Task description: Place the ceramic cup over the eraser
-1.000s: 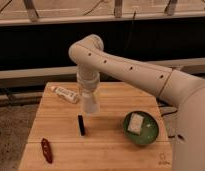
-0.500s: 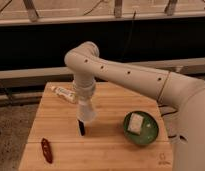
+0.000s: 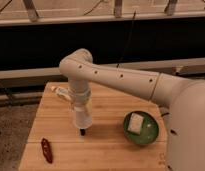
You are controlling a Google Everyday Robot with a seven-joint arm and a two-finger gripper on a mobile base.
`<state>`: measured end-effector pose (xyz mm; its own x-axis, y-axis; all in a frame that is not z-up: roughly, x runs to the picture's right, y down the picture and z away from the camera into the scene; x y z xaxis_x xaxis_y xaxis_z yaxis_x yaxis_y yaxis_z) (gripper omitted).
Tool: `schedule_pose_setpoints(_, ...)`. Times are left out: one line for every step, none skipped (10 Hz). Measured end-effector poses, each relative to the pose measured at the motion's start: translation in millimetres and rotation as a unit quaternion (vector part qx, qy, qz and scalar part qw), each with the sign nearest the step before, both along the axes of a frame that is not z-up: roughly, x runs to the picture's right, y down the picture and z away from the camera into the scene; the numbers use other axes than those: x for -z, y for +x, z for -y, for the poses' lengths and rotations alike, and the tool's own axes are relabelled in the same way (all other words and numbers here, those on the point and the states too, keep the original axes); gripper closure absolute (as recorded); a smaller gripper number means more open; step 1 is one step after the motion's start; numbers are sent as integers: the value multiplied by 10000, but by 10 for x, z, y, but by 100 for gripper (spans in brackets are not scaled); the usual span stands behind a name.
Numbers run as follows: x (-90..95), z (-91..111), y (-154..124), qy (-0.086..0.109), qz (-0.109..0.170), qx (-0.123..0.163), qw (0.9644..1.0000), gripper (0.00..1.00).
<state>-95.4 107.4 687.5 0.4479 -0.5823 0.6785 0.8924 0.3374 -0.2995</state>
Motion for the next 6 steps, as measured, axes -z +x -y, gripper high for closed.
schedule_pose_setpoints(-18, -44, -11, -19, 7, 49, 10000, 100)
schedule_pose_setpoints(-40, -75, -32, -11, 29, 74, 10000, 100)
schedule_pose_setpoints(-86, -128, -57, 5, 53, 104, 9999, 100)
schedule_pose_setpoints(-135, -174, -70, 43, 85, 110, 9999, 100)
schedule_pose_setpoints(-177, -209, -78, 105, 129, 101, 9998, 100)
schedule_pose_setpoints(-215, -244, -73, 157, 158, 105, 9997, 100)
